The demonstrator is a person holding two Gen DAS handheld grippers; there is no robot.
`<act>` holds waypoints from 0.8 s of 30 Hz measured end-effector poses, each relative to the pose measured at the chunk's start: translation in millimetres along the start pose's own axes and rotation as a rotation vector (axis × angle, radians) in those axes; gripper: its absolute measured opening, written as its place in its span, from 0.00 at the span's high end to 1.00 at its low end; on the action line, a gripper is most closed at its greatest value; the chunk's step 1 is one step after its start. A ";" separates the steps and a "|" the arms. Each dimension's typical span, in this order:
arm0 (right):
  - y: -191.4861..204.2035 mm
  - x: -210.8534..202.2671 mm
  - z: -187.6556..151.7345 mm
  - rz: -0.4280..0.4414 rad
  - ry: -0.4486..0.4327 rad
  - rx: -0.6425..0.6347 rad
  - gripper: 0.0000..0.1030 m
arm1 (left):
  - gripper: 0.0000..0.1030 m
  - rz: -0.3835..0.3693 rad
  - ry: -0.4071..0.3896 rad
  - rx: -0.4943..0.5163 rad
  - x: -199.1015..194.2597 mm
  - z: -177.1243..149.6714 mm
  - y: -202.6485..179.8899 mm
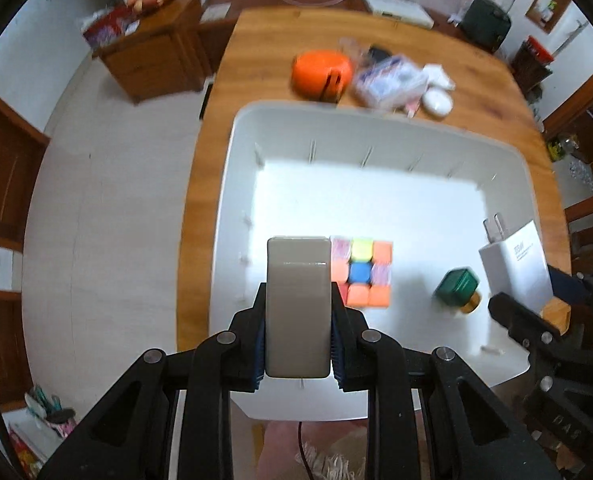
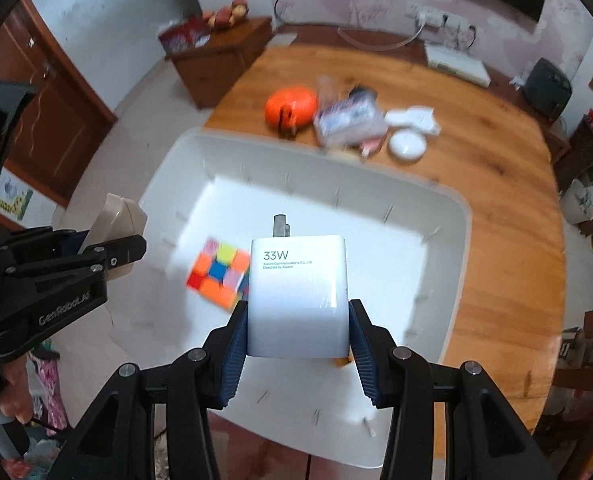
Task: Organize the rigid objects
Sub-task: 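Carry the beige block and white charger into the tray and release both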
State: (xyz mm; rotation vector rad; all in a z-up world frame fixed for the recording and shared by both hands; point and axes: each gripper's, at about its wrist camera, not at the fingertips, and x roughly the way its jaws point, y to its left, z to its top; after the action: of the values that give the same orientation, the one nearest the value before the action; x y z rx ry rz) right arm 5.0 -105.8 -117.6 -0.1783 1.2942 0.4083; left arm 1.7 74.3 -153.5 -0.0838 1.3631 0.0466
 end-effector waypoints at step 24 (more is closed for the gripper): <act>12.5 83.0 -23.6 -0.093 0.147 -0.083 0.53 | 0.74 0.100 0.128 0.101 72.1 -35.7 -15.6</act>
State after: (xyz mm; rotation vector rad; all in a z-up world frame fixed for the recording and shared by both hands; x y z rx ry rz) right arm -3.3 -86.5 -202.2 -0.3422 1.4079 0.3751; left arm -17.0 54.5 -230.7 0.0676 1.4945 0.0571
